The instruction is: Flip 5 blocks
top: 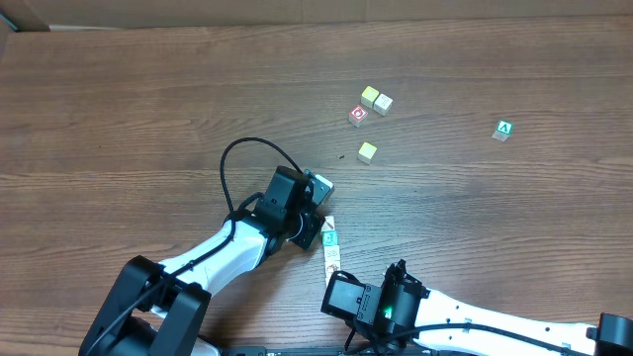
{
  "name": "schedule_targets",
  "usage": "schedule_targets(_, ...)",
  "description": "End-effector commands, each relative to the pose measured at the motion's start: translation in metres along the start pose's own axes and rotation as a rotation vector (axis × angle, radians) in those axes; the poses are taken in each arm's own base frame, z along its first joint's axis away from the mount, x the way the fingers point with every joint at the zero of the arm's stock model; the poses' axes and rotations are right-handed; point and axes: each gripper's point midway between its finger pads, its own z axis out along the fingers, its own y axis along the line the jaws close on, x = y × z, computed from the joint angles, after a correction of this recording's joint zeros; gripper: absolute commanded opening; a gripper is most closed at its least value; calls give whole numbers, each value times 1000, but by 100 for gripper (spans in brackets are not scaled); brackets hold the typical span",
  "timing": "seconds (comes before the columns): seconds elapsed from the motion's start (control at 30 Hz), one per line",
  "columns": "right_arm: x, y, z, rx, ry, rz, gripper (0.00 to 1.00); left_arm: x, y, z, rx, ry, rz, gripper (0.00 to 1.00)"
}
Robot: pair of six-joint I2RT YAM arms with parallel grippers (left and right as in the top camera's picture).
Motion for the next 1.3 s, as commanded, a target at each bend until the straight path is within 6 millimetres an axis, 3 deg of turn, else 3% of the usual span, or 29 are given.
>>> schedule_targets(0.0, -1, 1, -3, -16, -10, -9, 4, 3, -4, 2, 30, 6, -19, 4)
schedule_targets(0.23, -1, 1, -3, -16, -10, -9, 4, 3, -3, 2, 29, 7, -20, 4)
schedule_targets(0.43, -6, 1, -3, -21, -38, -8, 4, 1, 9, 1, -34, -1, -27, 4)
schedule_targets(0.67, -34, 2, -4, -16, -99, 81, 4, -31, 39, -25, -129, -107, -158, 4)
schedule_targets(0.83, -77, 11, -7, -52, -110, 276, 4, -50, 56, -56, -182, -193, -240, 4)
schedule_targets(0.97, -128, 9, -13, -75, -136, 415, 4, -58, 63, -83, -247, -239, -265, 4)
schedule_targets(1.1, -174, -16, -21, -47, -151, 602, 4, -59, 81, -120, -387, -285, -359, 4)
schedule_targets(1.27, -231, -54, -40, -8, -220, 590, 4, -60, 85, -167, -452, -361, -483, 4)
